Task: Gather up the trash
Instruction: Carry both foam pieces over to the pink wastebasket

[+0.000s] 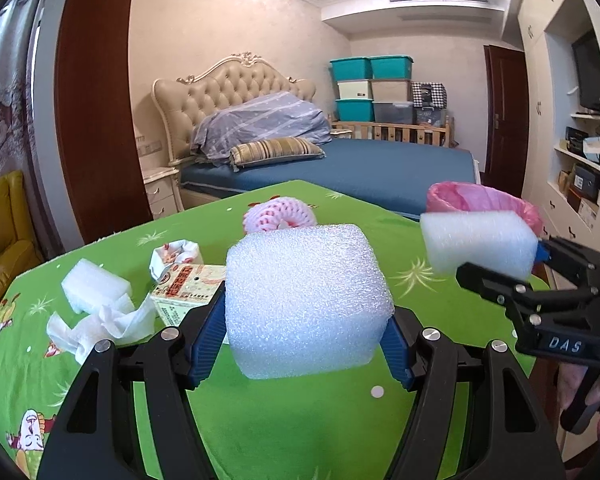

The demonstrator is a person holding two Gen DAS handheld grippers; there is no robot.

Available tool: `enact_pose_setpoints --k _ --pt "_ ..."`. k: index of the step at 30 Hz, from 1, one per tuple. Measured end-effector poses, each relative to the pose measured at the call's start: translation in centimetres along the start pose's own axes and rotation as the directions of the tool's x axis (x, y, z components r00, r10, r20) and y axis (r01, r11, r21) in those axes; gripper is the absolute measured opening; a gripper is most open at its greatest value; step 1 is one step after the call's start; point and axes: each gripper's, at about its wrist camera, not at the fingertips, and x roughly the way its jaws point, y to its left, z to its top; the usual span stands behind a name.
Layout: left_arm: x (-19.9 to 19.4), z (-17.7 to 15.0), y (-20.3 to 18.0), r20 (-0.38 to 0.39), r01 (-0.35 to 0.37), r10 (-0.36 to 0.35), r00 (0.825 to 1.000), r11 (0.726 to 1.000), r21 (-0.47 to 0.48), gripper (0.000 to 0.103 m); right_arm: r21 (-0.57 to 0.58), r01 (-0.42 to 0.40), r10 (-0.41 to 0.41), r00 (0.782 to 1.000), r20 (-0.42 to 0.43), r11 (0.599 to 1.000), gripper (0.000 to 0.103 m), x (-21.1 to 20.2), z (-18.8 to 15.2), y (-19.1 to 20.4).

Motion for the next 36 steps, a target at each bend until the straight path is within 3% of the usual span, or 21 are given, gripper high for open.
enact_pose_setpoints --k 9,22,36 --pt "-0.2 0.2 -1.1 0.016 0.003 -0.003 1.000 1.000 0.019 0.064 -0.024 0.051 -0.050 0.998 0.050 0.998 0.069 -2.1 0.3 -0.8" --pt "2.1 2.7 -5.5 0.000 0.112 -0.113 0.994 0.990 0.088 0.064 0.064 0.175 -0.180 0.981 0.079 0.983 0.069 -4.6 0.3 -7.3" --pt "5.7 5.7 -10.6 -0.034 0.231 -0.229 0.973 0.967 0.104 0.064 0.099 0.293 -0.301 0.949 0.089 0.951 0.070 -6.5 0.2 -13.4"
